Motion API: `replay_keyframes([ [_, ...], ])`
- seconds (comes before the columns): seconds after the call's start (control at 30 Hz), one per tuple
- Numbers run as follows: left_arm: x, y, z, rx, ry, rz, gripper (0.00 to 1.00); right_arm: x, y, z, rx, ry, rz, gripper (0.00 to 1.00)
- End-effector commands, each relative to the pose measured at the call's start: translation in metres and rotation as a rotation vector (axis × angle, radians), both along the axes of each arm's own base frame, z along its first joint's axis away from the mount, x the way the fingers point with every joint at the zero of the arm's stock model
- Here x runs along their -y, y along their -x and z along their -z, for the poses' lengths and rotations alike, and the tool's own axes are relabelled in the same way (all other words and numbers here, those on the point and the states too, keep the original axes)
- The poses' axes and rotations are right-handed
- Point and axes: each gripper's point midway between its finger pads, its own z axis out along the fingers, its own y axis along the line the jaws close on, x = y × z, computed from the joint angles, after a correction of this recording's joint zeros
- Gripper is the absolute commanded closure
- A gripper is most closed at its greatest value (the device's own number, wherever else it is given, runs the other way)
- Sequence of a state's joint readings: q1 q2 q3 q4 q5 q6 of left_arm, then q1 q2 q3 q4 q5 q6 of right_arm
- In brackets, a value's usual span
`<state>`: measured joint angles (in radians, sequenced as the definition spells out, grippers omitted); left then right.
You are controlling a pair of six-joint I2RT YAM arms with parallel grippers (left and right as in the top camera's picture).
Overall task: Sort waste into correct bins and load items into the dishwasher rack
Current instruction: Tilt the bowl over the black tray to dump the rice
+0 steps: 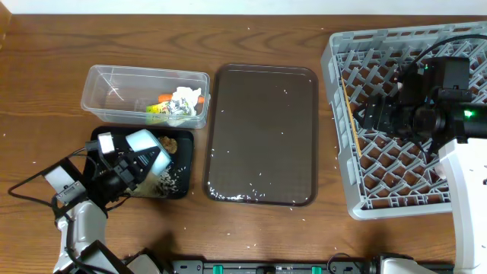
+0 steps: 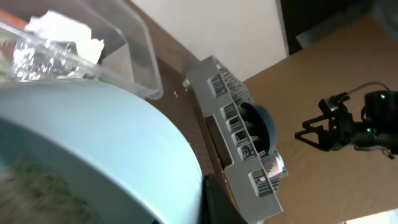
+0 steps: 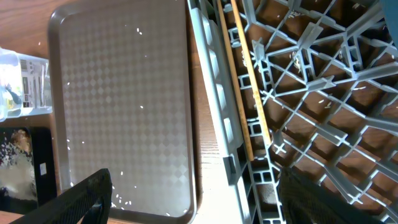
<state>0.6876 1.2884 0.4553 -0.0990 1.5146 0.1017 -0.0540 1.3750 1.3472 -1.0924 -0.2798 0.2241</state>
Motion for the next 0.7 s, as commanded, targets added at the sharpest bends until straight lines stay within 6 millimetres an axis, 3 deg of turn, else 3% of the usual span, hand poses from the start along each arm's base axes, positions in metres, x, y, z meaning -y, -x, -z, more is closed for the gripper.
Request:
replay_keyframes([
  [0.0,0.002,0.003,-0.009,0.084,-0.010,0.028,0.94,0.004,-0.002,-0.004,0.012,0.005,0.008,0.21],
  [0.53,0.002,0.002,-0.010,0.072,-0.002,0.026,0.94,0.004,-0.002,-0.004,0.014,0.005,0.008,0.21],
  [0.6,-0.003,-0.001,0.007,0.076,-0.108,-0.010,0.94,0.004,-0.002,-0.004,0.013,0.005,0.008,0.21],
  [0.67,0.001,0.003,-0.008,0.097,-0.020,0.027,0.94,0.004,-0.003,-0.004,0.017,0.005,0.008,0.21],
])
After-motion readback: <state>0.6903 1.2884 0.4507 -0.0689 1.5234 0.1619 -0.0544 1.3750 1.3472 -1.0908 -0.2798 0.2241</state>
